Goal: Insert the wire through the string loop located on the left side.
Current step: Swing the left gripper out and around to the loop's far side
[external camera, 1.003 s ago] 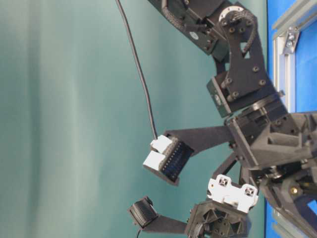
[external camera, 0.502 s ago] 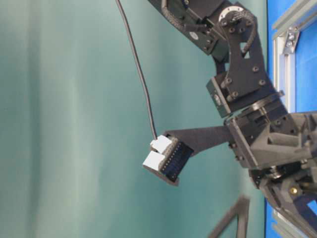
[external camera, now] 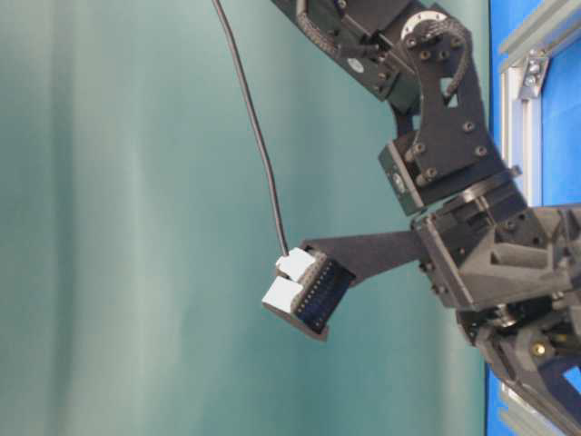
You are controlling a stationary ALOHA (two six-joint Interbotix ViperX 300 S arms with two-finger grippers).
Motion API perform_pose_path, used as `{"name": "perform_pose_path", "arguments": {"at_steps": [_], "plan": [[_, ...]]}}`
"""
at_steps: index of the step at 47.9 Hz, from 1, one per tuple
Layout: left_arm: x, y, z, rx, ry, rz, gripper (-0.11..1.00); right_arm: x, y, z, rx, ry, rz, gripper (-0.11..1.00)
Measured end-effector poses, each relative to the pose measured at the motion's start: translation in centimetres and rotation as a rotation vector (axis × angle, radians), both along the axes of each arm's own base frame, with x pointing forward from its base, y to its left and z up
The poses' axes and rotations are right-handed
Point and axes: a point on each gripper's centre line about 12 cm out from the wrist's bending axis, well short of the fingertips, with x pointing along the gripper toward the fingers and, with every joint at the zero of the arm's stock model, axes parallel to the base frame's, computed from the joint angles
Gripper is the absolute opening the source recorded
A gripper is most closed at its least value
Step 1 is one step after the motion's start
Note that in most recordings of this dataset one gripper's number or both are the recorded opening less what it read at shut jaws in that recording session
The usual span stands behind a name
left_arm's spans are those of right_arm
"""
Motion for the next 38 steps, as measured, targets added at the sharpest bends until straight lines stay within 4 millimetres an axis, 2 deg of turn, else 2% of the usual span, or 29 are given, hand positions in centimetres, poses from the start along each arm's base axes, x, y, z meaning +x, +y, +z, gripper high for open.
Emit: {"name": "perform_pose_path", "arguments": {"at_steps": [9,28,38], "plan": [[0.2,-1.4,-0.1,-0.008,0.015,-0.066,0.00,0.0,0.0,-0.1,-0.002,0.001,0.001,0.00],[-0.6,-7.8,0.9,0.001,-0.045,-0.381,0.00,0.0,0.0,0.0,0.000,0.000,0.000,0.00],[-1.0,-9.4,1.0,0.023,-0.051,-0.468,0.00,0.0,0.0,0.0,0.000,0.000,0.000,0.00]]}}
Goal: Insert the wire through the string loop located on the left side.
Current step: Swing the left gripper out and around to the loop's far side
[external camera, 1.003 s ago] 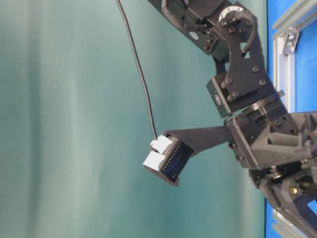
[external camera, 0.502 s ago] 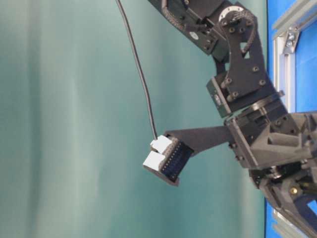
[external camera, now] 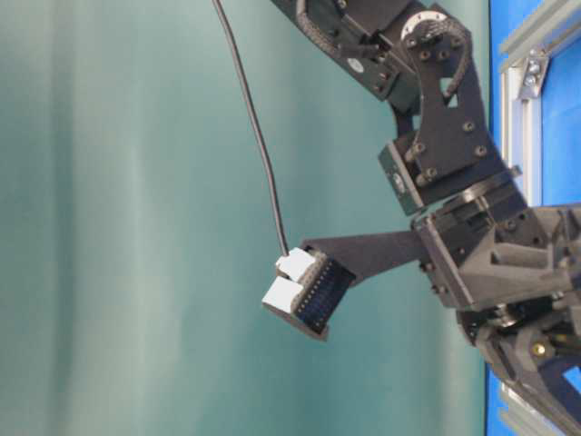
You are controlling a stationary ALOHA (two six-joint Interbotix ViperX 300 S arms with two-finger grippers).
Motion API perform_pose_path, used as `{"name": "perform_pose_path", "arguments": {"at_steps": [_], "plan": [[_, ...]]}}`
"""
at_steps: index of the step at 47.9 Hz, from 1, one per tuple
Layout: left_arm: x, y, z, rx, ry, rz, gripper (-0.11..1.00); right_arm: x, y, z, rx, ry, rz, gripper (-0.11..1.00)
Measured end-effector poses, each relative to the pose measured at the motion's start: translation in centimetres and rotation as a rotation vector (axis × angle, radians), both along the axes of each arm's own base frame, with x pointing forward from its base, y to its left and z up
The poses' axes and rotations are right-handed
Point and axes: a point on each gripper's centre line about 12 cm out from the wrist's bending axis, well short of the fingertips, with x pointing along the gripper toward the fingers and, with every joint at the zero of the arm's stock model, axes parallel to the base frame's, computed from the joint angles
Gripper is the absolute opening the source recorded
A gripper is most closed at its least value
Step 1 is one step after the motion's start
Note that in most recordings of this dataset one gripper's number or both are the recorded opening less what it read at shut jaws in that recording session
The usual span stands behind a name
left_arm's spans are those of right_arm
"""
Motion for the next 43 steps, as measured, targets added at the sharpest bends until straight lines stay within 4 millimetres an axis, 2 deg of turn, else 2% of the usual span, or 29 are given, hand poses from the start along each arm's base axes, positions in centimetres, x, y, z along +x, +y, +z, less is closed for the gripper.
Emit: {"name": "perform_pose_path", "arguments": {"at_steps": [16,20,28,32,35,43], "plan": [[-0.03,-0.05,-0.39,0.008,0.028,-0.004,0.03,0.01,-0.08,0.00,0.001,0.000,-0.003,0.00],[-0.03,-0.05,-0.39,0.008,0.028,-0.004,0.20,0.00,-0.01,-0.08,0.001,0.002,-0.001,0.00],[-0.03,-0.05,-0.39,0.004,0.029,-0.004,0.71,0.00,-0.01,0.00,0.001,0.000,-0.001,0.00],[0.00,-0.06,-0.42,0.000,0.034,-0.003,0.88,0.00,0.00,0.00,0.000,0.000,0.000,0.00],[-0.01,-0.06,-0.49,-0.002,0.041,-0.003,0.92,0.00,0.00,-0.08,0.000,0.002,0.000,0.00],[0.16,-0.10,-0.45,-0.004,0.049,-0.003,0.89,0.00,0.00,-0.08,0.000,0.002,0.000,0.00]]}}
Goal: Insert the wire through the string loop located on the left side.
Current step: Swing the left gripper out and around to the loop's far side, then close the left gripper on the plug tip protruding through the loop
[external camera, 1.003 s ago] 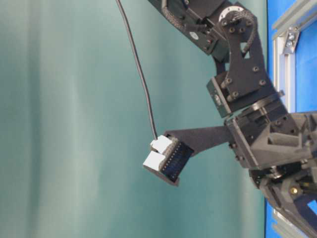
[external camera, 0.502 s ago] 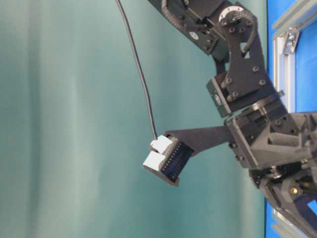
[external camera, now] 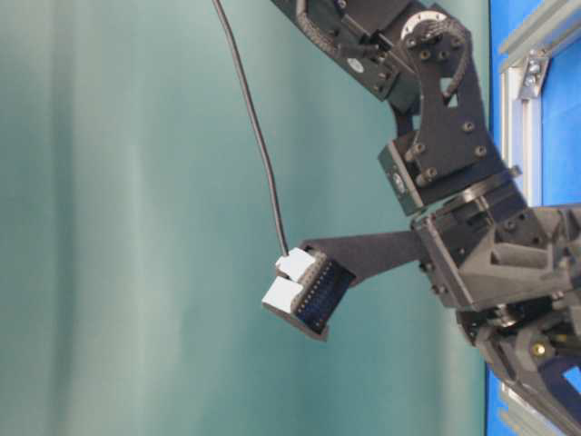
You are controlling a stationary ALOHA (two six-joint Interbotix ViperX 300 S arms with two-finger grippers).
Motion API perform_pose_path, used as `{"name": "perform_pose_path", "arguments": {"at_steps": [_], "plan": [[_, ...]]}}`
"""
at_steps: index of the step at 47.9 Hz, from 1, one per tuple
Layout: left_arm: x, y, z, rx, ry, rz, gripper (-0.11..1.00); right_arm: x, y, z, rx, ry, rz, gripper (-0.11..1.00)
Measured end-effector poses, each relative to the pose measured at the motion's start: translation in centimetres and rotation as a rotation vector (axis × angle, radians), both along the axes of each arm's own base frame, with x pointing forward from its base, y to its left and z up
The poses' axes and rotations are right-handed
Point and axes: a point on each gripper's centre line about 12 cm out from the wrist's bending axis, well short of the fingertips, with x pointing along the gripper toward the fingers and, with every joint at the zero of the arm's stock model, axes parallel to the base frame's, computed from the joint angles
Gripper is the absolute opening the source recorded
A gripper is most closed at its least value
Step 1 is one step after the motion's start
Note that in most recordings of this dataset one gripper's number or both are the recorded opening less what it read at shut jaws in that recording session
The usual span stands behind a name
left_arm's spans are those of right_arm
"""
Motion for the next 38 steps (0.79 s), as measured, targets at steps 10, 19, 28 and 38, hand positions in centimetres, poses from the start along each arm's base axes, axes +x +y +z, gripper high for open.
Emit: {"name": "perform_pose_path", "arguments": {"at_steps": [10,19,28,38], "plan": [[1.1,-0.2,-0.8,-0.013,0.059,0.005,0.90,0.0,0.0,0.0,0.000,0.000,0.000,0.00],[3.6,-1.0,-2.8,0.009,0.168,-0.004,0.89,0.0,0.0,0.0,0.000,0.000,0.000,0.00],[5.3,-1.9,-5.1,0.029,0.241,-0.025,0.89,0.0,0.0,0.1,0.000,-0.002,0.000,0.00],[5.7,-2.1,-5.5,0.032,0.234,-0.029,0.89,0.0,0.0,0.1,0.000,-0.002,0.000,0.00]]}}
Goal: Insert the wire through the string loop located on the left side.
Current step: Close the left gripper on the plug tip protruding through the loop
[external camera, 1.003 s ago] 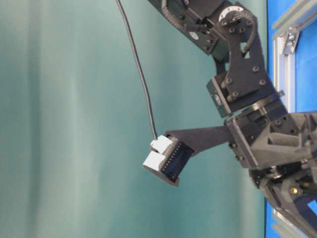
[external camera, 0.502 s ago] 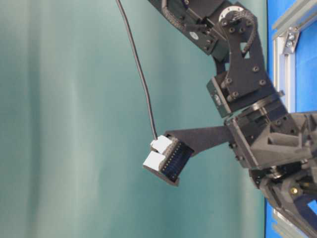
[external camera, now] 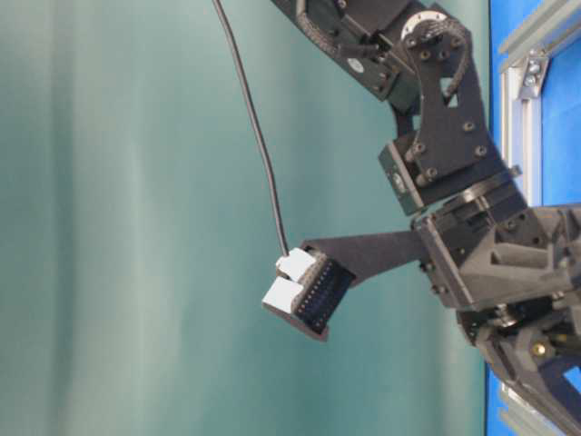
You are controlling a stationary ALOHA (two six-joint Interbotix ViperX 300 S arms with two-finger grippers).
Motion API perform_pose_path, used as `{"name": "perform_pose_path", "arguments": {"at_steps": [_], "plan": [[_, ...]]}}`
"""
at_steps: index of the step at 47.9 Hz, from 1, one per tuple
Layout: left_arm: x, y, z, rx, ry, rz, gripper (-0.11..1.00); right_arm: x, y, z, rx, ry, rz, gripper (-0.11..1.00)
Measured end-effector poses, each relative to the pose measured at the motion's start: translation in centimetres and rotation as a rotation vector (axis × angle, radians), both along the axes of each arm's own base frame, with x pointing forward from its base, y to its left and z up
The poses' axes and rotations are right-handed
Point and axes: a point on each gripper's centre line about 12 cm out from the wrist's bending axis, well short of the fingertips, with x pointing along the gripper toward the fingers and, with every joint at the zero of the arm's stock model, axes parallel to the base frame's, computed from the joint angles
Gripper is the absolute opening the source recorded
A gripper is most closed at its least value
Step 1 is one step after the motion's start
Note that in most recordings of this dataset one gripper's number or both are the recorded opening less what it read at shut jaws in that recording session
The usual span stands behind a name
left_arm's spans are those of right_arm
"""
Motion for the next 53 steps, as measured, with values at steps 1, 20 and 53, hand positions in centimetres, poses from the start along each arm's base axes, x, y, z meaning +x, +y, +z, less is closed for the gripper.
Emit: {"name": "perform_pose_path", "arguments": {"at_steps": [1,20,53], "plan": [[0.01,0.00,0.02,0.000,-0.002,0.000,0.89,0.00,0.00,-0.08,0.000,0.002,0.000,0.00],[-0.04,-0.03,0.00,0.000,-0.002,-0.001,0.89,0.00,0.00,-0.08,0.000,0.002,0.000,0.00],[-0.05,0.19,-0.14,0.008,0.014,0.005,0.08,-0.02,0.31,-0.08,-0.001,0.001,0.007,0.00]]}}
